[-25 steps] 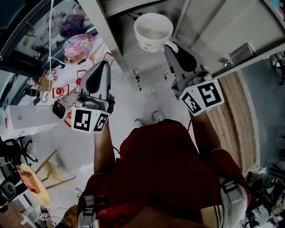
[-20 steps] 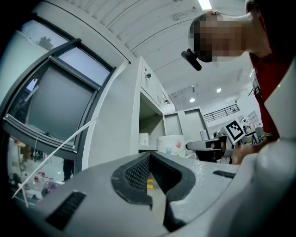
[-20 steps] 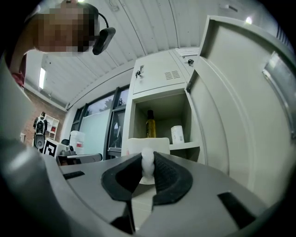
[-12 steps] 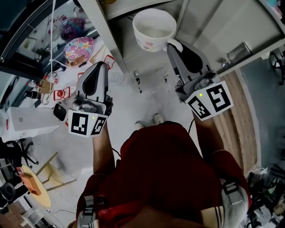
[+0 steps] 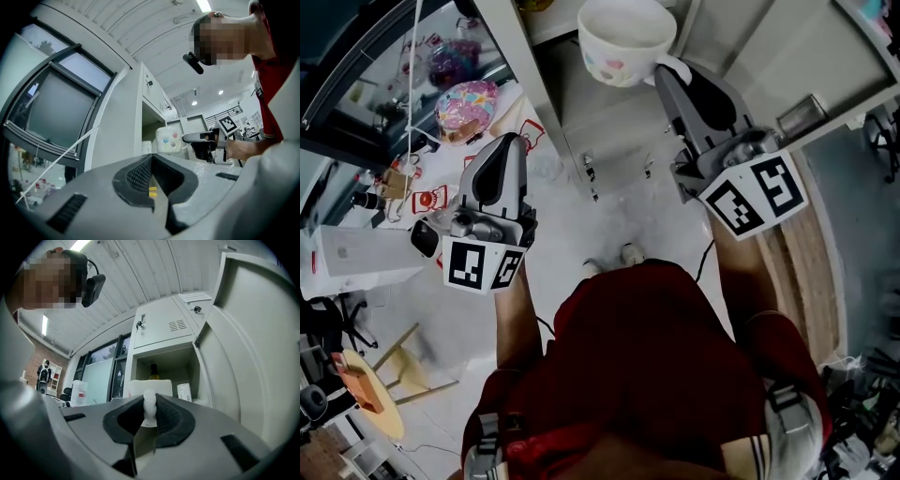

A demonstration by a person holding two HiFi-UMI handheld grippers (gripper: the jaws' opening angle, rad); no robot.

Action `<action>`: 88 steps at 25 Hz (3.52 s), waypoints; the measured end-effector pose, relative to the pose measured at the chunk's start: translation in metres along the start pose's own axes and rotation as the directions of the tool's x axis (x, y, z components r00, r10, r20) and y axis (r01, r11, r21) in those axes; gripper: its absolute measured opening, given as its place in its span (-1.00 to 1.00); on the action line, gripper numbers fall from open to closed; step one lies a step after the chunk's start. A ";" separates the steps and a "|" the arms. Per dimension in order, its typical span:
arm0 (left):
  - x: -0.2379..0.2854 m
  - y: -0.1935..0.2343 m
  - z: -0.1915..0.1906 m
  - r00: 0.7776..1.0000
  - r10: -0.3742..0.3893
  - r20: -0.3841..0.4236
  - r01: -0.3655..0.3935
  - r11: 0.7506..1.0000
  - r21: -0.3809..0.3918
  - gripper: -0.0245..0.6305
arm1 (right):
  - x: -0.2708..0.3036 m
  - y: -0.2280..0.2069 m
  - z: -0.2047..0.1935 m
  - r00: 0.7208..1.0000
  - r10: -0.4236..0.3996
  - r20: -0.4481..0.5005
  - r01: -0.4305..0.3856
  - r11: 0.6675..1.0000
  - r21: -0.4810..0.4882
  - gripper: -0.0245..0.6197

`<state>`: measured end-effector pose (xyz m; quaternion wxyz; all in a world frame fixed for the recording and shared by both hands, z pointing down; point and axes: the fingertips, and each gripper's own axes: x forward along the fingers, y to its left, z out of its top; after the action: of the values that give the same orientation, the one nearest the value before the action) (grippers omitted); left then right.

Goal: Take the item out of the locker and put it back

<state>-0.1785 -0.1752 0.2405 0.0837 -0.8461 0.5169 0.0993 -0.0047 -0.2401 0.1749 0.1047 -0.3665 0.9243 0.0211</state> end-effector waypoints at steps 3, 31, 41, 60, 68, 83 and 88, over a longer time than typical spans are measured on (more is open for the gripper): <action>0.001 0.003 0.002 1.000 0.004 0.000 -0.004 1.000 0.000 -0.90 | 0.012 -0.004 0.010 1.000 0.004 0.007 -0.004 1.000 -0.010 -0.79; 0.000 0.013 -0.007 0.999 0.039 -0.018 -0.038 0.999 0.008 -0.90 | 0.114 -0.049 -0.008 0.997 -0.030 -0.065 0.028 0.999 -0.023 -0.79; 0.005 0.014 -0.017 0.999 0.041 -0.031 -0.041 0.999 -0.002 -0.90 | 0.126 -0.056 -0.018 0.996 -0.035 -0.077 0.033 0.999 -0.019 -0.79; 0.011 0.009 -0.024 0.998 0.024 -0.051 -0.024 1.000 -0.009 -0.90 | 0.147 -0.066 -0.024 0.995 -0.045 -0.090 0.042 0.999 -0.031 -0.78; 0.016 0.008 -0.027 0.999 0.011 -0.047 -0.012 1.000 -0.020 -0.90 | 0.150 -0.067 -0.026 0.993 -0.048 -0.108 0.042 0.997 -0.057 -0.78; 0.021 -0.001 -0.020 0.999 -0.021 -0.032 0.020 1.000 -0.022 -0.90 | 0.120 -0.052 -0.009 0.994 -0.074 -0.074 0.061 0.985 -0.164 -0.58; 0.020 -0.002 -0.015 0.999 -0.030 -0.021 0.029 0.999 -0.022 -0.90 | 0.097 -0.038 -0.006 0.996 -0.071 -0.063 0.057 0.977 -0.207 -0.58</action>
<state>-0.1665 -0.1953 0.2501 0.0706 -0.8556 0.5041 0.0944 -0.0490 -0.3335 0.1622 0.0347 -0.4053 0.9080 0.1000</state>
